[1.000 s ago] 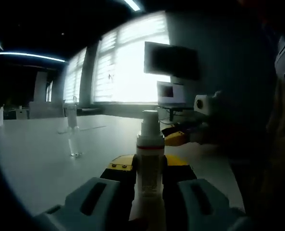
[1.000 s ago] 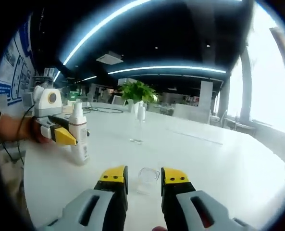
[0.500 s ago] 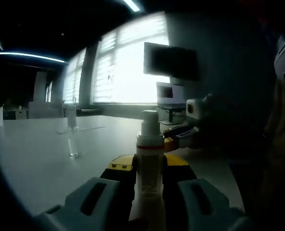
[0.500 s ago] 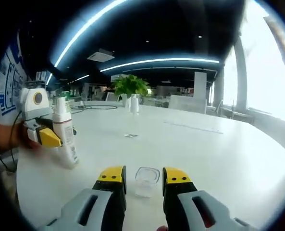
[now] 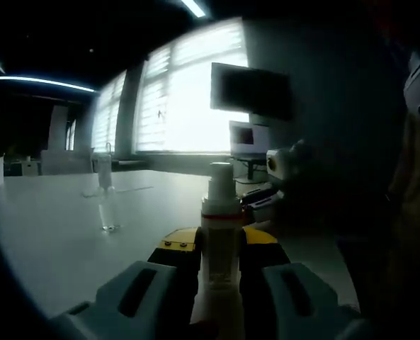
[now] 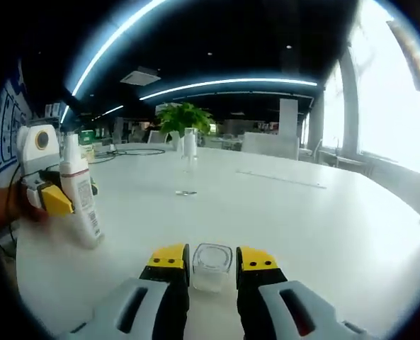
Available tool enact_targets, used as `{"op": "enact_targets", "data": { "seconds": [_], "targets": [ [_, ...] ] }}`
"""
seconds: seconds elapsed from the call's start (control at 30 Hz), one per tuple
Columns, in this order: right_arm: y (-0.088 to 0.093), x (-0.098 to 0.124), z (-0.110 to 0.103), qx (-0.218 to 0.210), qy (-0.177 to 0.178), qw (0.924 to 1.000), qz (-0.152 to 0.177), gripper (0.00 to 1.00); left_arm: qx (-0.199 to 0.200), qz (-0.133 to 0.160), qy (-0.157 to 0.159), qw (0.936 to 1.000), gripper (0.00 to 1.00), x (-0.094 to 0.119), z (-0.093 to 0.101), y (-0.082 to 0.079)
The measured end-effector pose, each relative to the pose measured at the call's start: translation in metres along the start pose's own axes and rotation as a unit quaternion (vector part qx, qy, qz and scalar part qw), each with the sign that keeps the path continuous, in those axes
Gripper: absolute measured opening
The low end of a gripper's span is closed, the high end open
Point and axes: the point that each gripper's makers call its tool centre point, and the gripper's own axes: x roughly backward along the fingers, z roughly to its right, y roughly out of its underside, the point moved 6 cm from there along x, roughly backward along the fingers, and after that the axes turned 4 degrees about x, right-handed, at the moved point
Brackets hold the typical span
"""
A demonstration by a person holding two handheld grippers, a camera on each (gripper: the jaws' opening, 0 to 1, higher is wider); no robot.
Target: Clamp pump bottle remove cover press pump head put on cover
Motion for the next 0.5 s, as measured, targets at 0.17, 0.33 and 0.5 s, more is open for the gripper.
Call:
{"op": "enact_targets", "data": {
  "seconds": [0.17, 0.33, 0.5],
  "targets": [
    [0.0023, -0.0007, -0.0008, 0.004, 0.003, 1.0, -0.006, 0.2, 0.0, 0.0, 0.0, 1.0, 0.12, 0.0003, -0.0005, 0.0001],
    [0.0033, 0.0004, -0.0008, 0.005, 0.007, 1.0, -0.004, 0.16, -0.001, 0.0, -0.001, 1.0, 0.12, 0.0002, 0.0003, 0.0003],
    [0.0035, 0.0002, -0.0009, 0.008, 0.005, 1.0, -0.001, 0.16, -0.002, 0.0, -0.002, 1.0, 0.12, 0.0004, 0.0006, 0.0002]
  ]
}}
